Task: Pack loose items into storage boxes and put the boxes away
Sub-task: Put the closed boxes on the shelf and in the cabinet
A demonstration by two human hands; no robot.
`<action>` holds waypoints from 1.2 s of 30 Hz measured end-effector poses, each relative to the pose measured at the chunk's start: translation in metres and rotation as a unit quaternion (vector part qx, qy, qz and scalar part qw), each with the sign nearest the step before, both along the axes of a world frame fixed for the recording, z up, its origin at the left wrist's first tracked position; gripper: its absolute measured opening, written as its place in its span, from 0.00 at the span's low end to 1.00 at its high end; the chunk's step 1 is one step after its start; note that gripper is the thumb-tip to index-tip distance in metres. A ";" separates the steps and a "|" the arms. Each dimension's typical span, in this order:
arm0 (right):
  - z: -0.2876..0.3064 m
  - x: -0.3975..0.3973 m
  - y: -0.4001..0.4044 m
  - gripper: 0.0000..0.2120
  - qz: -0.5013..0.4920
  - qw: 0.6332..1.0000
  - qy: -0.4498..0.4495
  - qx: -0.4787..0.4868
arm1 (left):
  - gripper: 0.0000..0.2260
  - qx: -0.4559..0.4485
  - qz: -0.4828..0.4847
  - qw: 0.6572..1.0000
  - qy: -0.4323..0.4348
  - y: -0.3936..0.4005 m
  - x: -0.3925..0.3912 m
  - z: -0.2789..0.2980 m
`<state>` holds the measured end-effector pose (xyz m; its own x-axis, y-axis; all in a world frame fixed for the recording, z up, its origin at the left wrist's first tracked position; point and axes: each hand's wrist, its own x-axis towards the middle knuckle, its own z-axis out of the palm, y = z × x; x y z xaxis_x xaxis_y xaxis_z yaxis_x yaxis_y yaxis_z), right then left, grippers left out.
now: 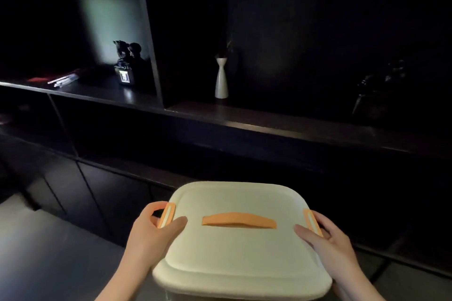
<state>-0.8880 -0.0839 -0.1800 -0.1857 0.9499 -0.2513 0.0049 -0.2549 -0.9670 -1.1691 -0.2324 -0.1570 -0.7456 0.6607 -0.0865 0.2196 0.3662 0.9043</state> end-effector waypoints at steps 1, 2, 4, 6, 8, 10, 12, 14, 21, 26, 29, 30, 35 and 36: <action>-0.001 -0.004 -0.003 0.25 -0.009 1.000 0.000 0.002 | 0.18 -0.002 -0.009 1.000 0.000 0.003 -0.008 -0.001; -0.002 -0.009 -0.006 0.24 -0.017 1.000 -0.001 0.003 | 0.19 -0.004 -0.017 1.000 -0.001 0.005 -0.016 -0.001; -0.005 -0.021 -0.009 0.22 -0.029 1.000 -0.003 -0.002 | 0.19 -0.008 -0.030 1.000 -0.002 0.008 -0.033 -0.005; -0.008 -0.040 -0.013 0.23 -0.034 0.999 -0.007 0.000 | 0.20 -0.009 -0.037 0.999 0.002 0.009 -0.053 -0.010; -0.009 -0.062 -0.015 0.23 -0.037 0.999 -0.010 0.007 | 0.20 -0.014 -0.038 0.999 0.008 0.010 -0.075 -0.014; -0.010 -0.086 -0.013 0.22 -0.027 1.000 -0.004 0.004 | 0.20 -0.016 -0.035 0.999 0.011 0.011 -0.098 -0.014; -0.011 -0.110 -0.005 0.23 -0.010 1.000 -0.003 -0.007 | 0.20 -0.016 -0.025 1.000 0.010 0.012 -0.122 -0.015; -0.014 -0.140 0.008 0.26 0.001 1.000 -0.004 -0.009 | 0.20 -0.015 -0.016 1.000 0.006 0.016 -0.148 -0.017; -0.032 -0.264 0.068 0.27 0.050 0.999 0.010 0.015 | 0.19 -0.038 0.034 0.998 0.029 0.052 -0.261 -0.042; -0.042 -0.347 0.108 0.28 0.058 0.998 0.005 0.027 | 0.22 -0.059 0.054 0.996 0.039 0.087 -0.338 -0.046; -0.048 -0.393 0.125 0.34 0.060 0.997 -0.007 0.037 | 0.23 -0.062 0.060 0.996 0.034 0.102 -0.380 -0.049; -0.050 -0.407 0.130 0.35 0.059 0.998 -0.009 0.036 | 0.24 -0.060 0.062 0.996 0.031 0.106 -0.393 -0.051; -0.063 -0.475 0.146 0.26 -0.013 0.999 -0.025 0.026 | 0.22 -0.044 0.065 0.997 0.021 0.134 -0.463 -0.060; -0.069 -0.489 0.150 0.24 -0.030 0.999 -0.021 0.020 | 0.21 -0.046 0.060 0.997 0.021 0.141 -0.479 -0.063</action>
<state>-1.3769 0.0663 -0.2489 -0.1189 0.9683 -0.2199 0.0318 -0.2176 -0.9755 -1.6478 -0.0916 -0.2201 -0.8231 0.5570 -0.1103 0.2057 0.4736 0.8564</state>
